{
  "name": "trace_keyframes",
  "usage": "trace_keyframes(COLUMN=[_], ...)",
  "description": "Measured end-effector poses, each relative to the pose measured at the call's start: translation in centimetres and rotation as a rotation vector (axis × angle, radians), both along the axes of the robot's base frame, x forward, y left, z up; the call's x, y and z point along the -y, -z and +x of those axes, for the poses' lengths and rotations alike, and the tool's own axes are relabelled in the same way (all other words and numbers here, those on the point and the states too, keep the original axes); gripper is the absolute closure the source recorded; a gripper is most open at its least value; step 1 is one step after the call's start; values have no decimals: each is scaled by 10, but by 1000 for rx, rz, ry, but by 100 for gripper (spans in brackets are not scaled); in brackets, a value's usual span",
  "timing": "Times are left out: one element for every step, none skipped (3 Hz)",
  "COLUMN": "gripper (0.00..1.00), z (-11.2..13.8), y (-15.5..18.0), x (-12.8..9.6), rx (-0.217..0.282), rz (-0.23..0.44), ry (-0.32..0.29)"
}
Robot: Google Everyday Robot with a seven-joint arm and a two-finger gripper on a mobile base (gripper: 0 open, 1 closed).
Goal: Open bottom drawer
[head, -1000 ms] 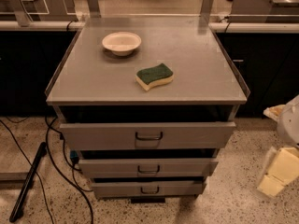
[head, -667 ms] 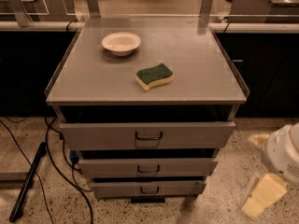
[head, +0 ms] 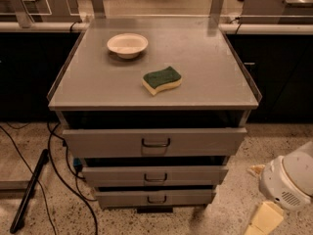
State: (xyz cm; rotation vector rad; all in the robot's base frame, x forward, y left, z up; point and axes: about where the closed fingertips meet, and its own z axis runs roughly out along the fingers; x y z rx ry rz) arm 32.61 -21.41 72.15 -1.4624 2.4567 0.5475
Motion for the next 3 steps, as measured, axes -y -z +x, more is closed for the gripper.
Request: trace_keyframes(gripper=[0, 0, 0], z=[0, -3, 14], y=[13, 63, 105], x=[-2, -15, -23], rx=[-6, 79, 213], rz=[-11, -9, 8], ry=[-16, -129, -219])
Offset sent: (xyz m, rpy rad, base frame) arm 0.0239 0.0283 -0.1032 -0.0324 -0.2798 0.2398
